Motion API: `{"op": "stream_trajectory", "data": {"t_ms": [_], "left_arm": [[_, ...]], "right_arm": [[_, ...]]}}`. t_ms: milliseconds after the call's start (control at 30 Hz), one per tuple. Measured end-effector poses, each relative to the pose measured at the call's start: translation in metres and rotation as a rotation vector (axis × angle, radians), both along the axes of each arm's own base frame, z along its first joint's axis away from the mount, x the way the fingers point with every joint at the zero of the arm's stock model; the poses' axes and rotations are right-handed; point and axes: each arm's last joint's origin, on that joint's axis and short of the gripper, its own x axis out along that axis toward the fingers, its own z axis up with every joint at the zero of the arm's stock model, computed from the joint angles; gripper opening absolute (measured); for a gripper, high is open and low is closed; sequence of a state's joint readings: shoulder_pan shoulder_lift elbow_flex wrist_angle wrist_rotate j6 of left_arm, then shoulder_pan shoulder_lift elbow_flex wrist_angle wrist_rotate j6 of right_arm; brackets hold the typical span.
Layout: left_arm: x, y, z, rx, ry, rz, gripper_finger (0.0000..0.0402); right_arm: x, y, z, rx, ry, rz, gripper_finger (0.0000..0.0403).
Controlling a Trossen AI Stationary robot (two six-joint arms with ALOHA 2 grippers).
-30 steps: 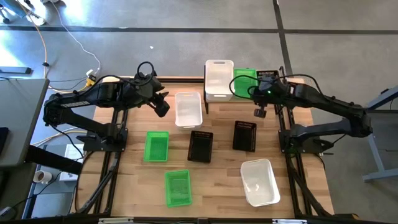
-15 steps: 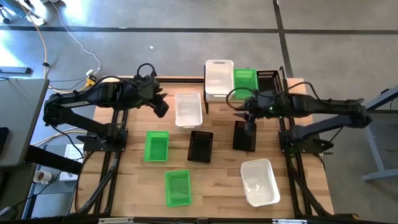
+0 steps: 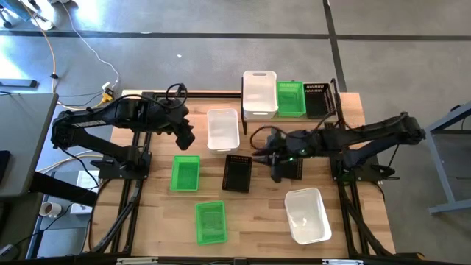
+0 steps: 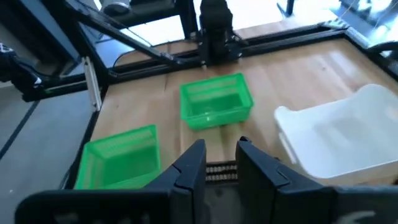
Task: Stack baskets on shelf by color
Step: Stack the left black bin on top of the black bin
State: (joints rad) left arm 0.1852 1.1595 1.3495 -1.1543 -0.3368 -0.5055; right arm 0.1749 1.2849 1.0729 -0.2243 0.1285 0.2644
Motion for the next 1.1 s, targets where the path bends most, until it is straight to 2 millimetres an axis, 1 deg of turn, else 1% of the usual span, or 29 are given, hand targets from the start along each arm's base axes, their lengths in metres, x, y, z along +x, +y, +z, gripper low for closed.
{"op": "stream_trajectory", "data": {"t_ms": [200,333,467,600,800,867,1100], "left_arm": [[0.0,-0.001,-0.001,-0.03,0.005,-0.019,0.0122],[0.001,-0.001,-0.002,-0.033,0.014,-0.025,0.0122],[0.001,-0.001,-0.002,-0.026,0.019,-0.036,0.0122],[0.001,-0.001,-0.002,-0.026,0.019,-0.036,0.0122],[0.001,-0.001,-0.002,-0.025,0.019,-0.036,0.0122],[0.001,-0.001,-0.002,-0.025,0.02,-0.036,0.0122],[0.001,-0.001,-0.002,-0.023,0.02,-0.035,0.0122]], "right_arm": [[0.031,0.014,0.004,0.015,0.011,0.047,0.0075],[0.051,0.024,0.004,-0.008,0.105,0.068,0.0075],[0.063,0.03,-0.011,-0.039,0.283,0.076,0.0075],[0.076,0.037,-0.023,-0.037,0.374,0.114,0.0083],[0.093,0.048,-0.046,-0.028,0.436,0.158,0.0126],[0.097,0.05,-0.056,-0.033,0.466,0.161,0.0136],[0.11,0.057,-0.093,-0.052,0.557,0.164,0.0142]]}}
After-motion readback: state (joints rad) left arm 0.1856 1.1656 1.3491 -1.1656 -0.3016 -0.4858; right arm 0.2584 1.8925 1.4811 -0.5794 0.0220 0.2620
